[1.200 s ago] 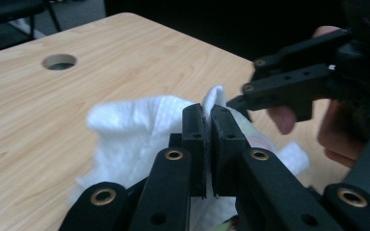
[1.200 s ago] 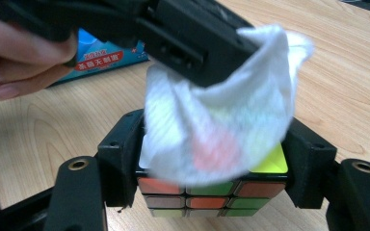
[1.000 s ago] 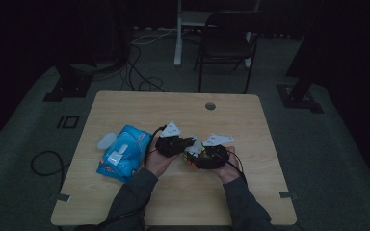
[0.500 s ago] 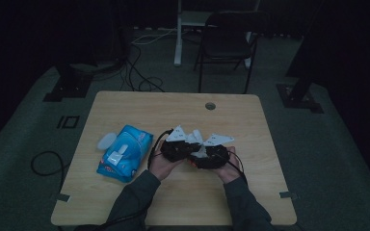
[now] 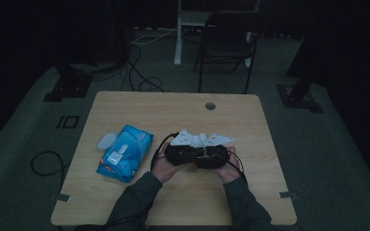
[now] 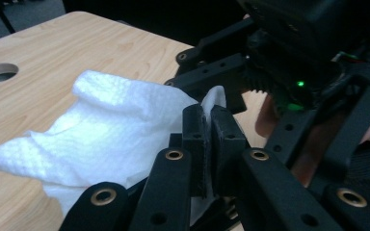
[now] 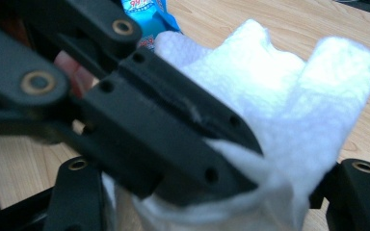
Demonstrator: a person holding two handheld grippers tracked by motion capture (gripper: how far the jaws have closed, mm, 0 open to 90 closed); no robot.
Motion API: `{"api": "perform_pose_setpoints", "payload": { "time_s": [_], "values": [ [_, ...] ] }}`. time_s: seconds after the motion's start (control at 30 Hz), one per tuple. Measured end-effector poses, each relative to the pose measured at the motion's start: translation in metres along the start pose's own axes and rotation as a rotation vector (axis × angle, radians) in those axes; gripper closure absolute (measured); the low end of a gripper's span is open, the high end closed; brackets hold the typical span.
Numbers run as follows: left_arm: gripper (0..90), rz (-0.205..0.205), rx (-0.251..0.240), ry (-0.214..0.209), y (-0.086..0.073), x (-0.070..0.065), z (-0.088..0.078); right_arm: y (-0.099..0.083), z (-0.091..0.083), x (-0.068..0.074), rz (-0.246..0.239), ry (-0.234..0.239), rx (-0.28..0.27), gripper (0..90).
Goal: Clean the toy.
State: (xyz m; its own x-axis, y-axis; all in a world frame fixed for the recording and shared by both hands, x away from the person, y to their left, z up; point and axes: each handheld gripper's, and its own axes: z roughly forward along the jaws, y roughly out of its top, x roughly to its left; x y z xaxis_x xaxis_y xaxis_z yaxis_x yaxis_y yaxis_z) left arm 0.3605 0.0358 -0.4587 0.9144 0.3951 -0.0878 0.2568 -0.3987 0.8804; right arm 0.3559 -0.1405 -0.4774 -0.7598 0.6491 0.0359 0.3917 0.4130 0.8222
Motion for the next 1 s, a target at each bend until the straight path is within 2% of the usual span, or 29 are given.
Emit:
{"api": "perform_pose_setpoints", "payload": {
  "time_s": [0.13,0.23,0.43,0.57,0.77,1.0],
  "values": [
    [87.3,-0.014,-0.009,0.022,-0.001,0.007,-0.003,0.0,0.0,0.001,-0.007,0.001,0.002,34.1],
    [87.4,-0.034,-0.017,0.049,-0.002,0.017,-0.009,0.001,-0.001,0.002,-0.013,0.004,-0.003,34.1],
    [87.4,-0.06,-0.02,0.065,-0.003,0.029,-0.014,0.002,-0.001,0.004,-0.027,0.013,-0.007,34.1],
    [87.4,-0.079,-0.02,0.056,-0.003,0.037,-0.014,0.002,0.0,0.007,-0.037,0.019,-0.004,34.1],
    [87.3,-0.085,-0.02,0.039,-0.001,0.045,-0.013,0.002,0.0,0.009,-0.047,0.026,-0.008,34.1],
    [87.3,-0.111,-0.024,0.015,0.0,0.053,-0.008,0.004,-0.001,0.013,-0.08,0.046,-0.021,34.1]
  ]
}}
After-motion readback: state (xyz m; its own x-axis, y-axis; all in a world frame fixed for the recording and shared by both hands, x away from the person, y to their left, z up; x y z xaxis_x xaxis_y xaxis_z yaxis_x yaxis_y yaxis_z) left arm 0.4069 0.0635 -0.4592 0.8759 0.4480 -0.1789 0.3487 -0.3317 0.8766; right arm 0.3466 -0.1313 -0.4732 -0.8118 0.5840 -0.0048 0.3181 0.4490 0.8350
